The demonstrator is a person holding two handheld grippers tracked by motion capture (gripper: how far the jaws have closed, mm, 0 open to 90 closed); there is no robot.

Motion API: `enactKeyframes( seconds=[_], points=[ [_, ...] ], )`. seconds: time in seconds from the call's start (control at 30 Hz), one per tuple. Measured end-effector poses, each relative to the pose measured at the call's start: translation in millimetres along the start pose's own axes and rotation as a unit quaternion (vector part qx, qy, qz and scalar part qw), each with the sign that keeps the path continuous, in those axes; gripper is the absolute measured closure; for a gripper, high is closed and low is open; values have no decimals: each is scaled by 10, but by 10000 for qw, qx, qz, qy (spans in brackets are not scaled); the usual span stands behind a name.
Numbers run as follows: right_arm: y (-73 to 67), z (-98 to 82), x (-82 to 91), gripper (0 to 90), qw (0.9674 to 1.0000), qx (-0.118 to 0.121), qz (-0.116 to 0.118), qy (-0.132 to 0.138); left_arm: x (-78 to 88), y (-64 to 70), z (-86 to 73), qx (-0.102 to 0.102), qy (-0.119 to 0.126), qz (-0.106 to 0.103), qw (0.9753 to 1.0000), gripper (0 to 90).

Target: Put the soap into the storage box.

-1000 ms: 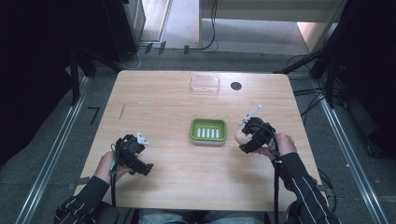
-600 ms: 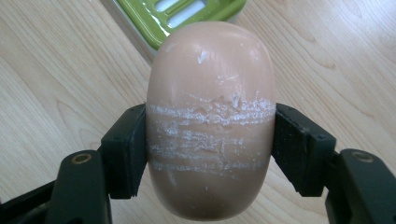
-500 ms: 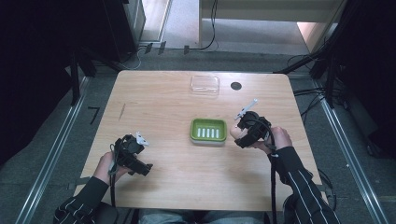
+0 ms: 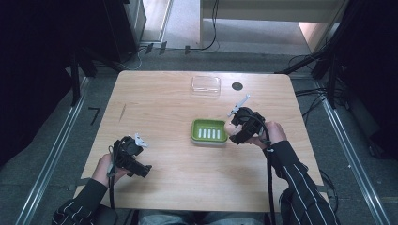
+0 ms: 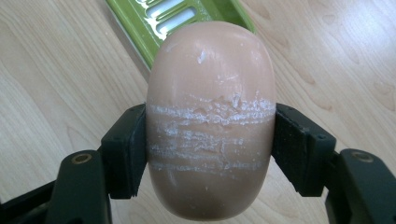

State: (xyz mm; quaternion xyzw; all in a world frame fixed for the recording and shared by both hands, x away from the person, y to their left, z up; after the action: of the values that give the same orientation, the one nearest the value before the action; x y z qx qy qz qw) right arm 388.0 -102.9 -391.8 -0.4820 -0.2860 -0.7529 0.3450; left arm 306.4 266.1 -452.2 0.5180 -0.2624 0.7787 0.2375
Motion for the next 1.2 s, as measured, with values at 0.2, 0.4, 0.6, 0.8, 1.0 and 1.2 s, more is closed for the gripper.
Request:
enactKeyframes(
  seconds=[0.2,0.4,0.6,0.8,1.0,1.2],
  points=[
    [5,66,-26,336,9999,95,24,38,9,-3,-25,-2,8,-2,10000,5],
    [5,133,-76,336,9997,224,46,-6,14,-6,-47,47,27,4,10000,5],
    [-1,197,-103,336,9994,326,58,-20,26,-11,-60,22,11,28,10000,6],
    [1,272,-116,336,9992,394,59,-9,29,-6,-68,42,23,54,10000,5],
    [-21,337,-133,336,9985,543,24,-12,30,-5,-73,54,29,63,10000,5],
    [-41,374,-125,336,9983,585,27,-4,30,-8,-81,54,34,57,10000,5]
  ],
)
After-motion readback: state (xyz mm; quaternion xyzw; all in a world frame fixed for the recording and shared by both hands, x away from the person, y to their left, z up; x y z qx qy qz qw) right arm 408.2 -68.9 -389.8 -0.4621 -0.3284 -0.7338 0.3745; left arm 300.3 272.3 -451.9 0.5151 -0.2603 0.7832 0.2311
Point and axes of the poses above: each handheld gripper's, and its own axes: x roughly backward along the jaws, z roughly out of its top, y roughly to its right, the point moved 1 cm from there along -x, roughly forward along the jaws, and after that the axes turned 1 degree about -y, right-handed, at the moved point
